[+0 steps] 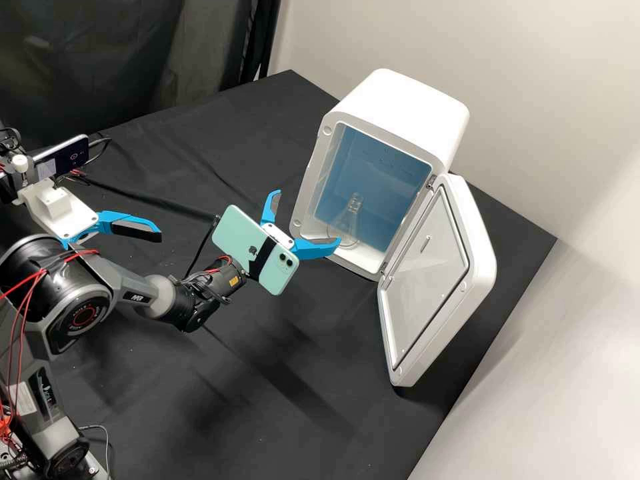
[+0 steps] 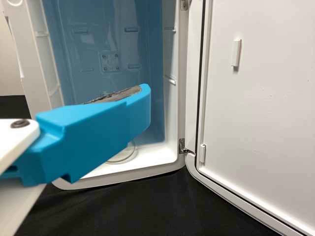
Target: Take the flask out of the incubator
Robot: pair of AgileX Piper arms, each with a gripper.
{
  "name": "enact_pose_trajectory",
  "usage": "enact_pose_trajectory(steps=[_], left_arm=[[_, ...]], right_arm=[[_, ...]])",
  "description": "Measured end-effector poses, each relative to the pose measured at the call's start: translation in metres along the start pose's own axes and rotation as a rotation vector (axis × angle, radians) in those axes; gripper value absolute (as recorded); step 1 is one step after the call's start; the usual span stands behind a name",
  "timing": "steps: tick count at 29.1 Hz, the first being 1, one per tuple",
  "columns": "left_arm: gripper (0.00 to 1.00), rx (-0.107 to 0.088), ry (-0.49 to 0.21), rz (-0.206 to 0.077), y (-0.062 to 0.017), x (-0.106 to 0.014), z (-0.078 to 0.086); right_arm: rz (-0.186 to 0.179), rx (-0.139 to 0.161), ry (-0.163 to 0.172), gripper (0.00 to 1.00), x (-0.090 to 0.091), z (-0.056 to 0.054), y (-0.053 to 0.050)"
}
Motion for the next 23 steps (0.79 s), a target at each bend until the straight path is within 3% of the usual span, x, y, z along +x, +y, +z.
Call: enact_pose_trajectory(steps=[12, 15, 17, 19, 23], left_arm=[[1.00, 0.000, 0.000, 0.000, 0.0000, 0.000, 0.000], [1.00, 0.017, -0.005, -0.010, -0.0023, 0.001, -0.003], [1.00, 0.018, 0.007, -0.018, -0.0051, 0.003, -0.009], [1.00, 0.013, 0.030, -0.029, -0.0088, 0.005, -0.016], [1.00, -0.034, 0.073, -0.062, -0.0200, 0.008, -0.030]], right_arm=[[0.000, 0.000, 0.000, 1.00, 0.000, 0.000, 0.000], [0.000, 0.000, 0.000, 1.00, 0.000, 0.000, 0.000], [0.000, 0.000, 0.000, 1.00, 0.000, 0.000, 0.000], [0.000, 0.000, 0.000, 1.00, 0.000, 0.000, 0.000], [0.000, 0.000, 0.000, 1.00, 0.000, 0.000, 0.000]])
